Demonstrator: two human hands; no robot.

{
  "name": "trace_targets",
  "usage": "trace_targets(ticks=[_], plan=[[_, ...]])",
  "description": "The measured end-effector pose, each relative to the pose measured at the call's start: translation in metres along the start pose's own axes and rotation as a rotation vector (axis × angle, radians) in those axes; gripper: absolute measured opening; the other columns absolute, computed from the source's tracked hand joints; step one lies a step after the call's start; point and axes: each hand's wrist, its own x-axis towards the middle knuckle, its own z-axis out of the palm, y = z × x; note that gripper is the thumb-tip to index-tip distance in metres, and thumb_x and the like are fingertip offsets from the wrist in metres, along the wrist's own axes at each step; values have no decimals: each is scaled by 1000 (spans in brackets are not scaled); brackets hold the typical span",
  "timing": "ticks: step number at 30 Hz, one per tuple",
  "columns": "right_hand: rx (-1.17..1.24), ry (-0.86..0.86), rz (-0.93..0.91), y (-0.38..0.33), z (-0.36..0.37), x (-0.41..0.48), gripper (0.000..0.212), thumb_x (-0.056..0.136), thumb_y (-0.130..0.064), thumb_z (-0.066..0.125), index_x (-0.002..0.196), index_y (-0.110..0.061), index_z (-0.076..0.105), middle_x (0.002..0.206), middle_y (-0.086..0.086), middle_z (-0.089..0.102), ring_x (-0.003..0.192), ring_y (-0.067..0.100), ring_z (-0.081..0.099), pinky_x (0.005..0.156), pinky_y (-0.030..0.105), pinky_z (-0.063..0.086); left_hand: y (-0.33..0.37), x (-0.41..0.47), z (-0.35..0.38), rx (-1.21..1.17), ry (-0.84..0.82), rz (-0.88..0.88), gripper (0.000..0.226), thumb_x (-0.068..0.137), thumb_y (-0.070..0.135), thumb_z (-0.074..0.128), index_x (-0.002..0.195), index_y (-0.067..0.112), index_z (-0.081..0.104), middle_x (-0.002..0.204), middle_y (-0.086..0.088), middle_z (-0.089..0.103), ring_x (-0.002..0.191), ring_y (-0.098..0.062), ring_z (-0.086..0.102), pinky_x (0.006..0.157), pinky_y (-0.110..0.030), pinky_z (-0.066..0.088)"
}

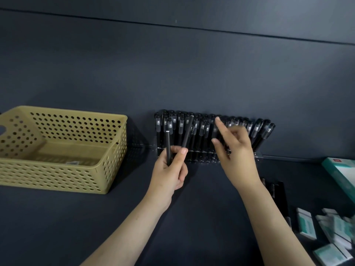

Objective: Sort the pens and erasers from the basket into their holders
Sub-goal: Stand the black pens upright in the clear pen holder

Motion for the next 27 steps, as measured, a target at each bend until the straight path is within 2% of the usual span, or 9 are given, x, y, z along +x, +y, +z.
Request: trace_targets(ticks=[3,6,8,12,14,16,19,24,27], plan=[[-23,-70,37,3,-2,-1,58,96,-29,52,149,-24,30,99,-2,39,86,12,41,82,19,37,1,-1,2,-37,-5,13,24,89,35,58,98,13,61,46,-4,41,38,-11,25,43,-29,13],[70,-52,111,-5,-7,0,57,97,-33,50,150,-26,29,99,-3,42,81,11,43,80,11,37,1,-3,3,-33,-34,15,34,83,41,58,99,11,65,47,-4,43,37,-10,26,46,-33,12],[227,-20,181,-15,-13,3,50,97,-29,52,146,-25,39,101,-3,50,79,9,48,77,9,40,2,-4,3,-14,-65,4,33,85,40,57,99,11,66,48,-4,44,37,-10,27,46,-33,12],[709,-105,370,-33,-22,8,33,94,-13,59,125,-25,57,97,-3,64,82,9,59,71,20,49,0,-6,5,50,-151,-46,26,93,33,55,99,11,68,48,-4,43,37,-8,29,42,-26,16],[835,-111,419,-36,-22,9,25,91,-3,61,111,-16,61,89,4,66,73,11,60,65,24,51,-1,-7,6,63,-183,-64,23,92,33,57,96,13,67,50,-4,45,38,-8,29,40,-24,17],[935,-37,492,-34,-23,11,19,89,3,61,100,-12,60,86,10,64,70,12,60,64,24,53,0,-6,6,26,-167,-76,23,87,35,60,95,14,64,56,-3,51,40,-9,29,41,-25,17],[998,5,630,-18,-27,13,17,86,4,63,86,-12,58,77,2,66,70,13,63,70,24,55,2,1,1,-89,-46,-86,18,91,26,59,97,8,59,64,-2,58,41,-8,32,38,-22,18],[932,-316,623,-2,-35,9,16,74,-3,71,84,-9,61,76,1,66,71,15,64,73,22,55,5,8,-5,-133,36,-74,16,95,25,57,95,8,56,68,0,61,42,-7,33,34,-17,23],[899,-447,580,-3,-37,8,20,79,8,68,89,-9,65,80,1,66,75,15,64,75,23,55,4,8,-6,-147,51,-80,17,94,25,58,93,11,49,68,-1,60,41,-7,33,34,-18,23]])
